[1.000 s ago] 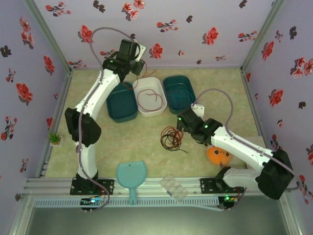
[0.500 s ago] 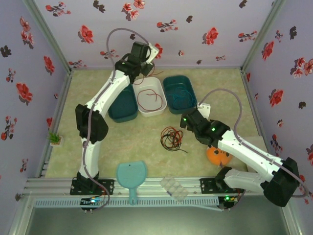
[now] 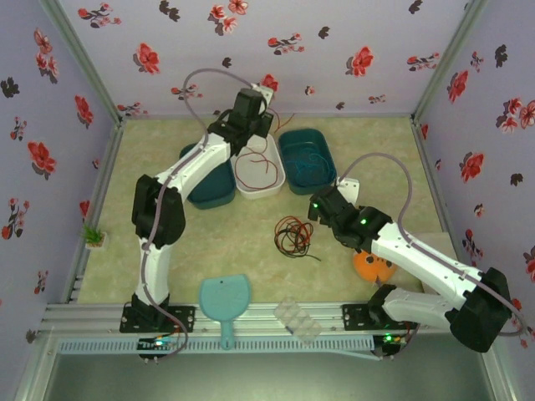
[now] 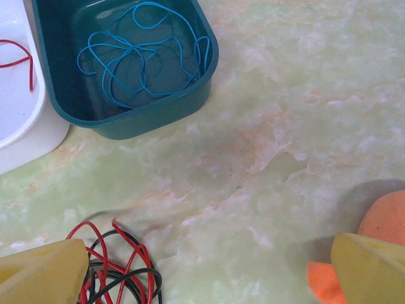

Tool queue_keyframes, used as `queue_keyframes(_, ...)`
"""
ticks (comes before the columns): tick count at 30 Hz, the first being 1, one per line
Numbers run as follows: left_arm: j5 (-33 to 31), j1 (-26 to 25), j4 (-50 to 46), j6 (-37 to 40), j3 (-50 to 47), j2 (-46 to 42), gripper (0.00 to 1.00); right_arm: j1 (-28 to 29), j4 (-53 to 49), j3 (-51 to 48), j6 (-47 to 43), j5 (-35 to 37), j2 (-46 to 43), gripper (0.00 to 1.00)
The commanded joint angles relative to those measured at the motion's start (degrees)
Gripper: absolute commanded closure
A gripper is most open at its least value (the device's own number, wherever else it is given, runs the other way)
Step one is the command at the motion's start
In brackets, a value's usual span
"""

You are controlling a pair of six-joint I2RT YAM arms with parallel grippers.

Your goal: Untangle the cables

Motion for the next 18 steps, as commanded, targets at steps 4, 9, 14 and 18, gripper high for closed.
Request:
queue_keyframes(4,0.2,0.6,18.1,-13.0,-14.8,-10.2,1.0,-0.5,1.0,-1.4,1.4,-0.1,-0.1,0.01)
queue_keyframes(9,-1.1,0.7,24.3,-15.7,-23.9,-14.1,1.0,-0.5,1.5,-2.0,1.7,-0.8,-0.4,0.01)
queue_keyframes(14,-4.2,0.7,25.7,-17.5,-29.4,-16.1,1.0,-0.5,2.1,-2.6,2.0,-1.3,-0.8,0.01)
queue_keyframes(18,-6.7,0.7,25.1,-18.6,-32.8,-17.2,1.0,-0.5,2.1,-2.8,2.0,-1.4,-1.1,0.01)
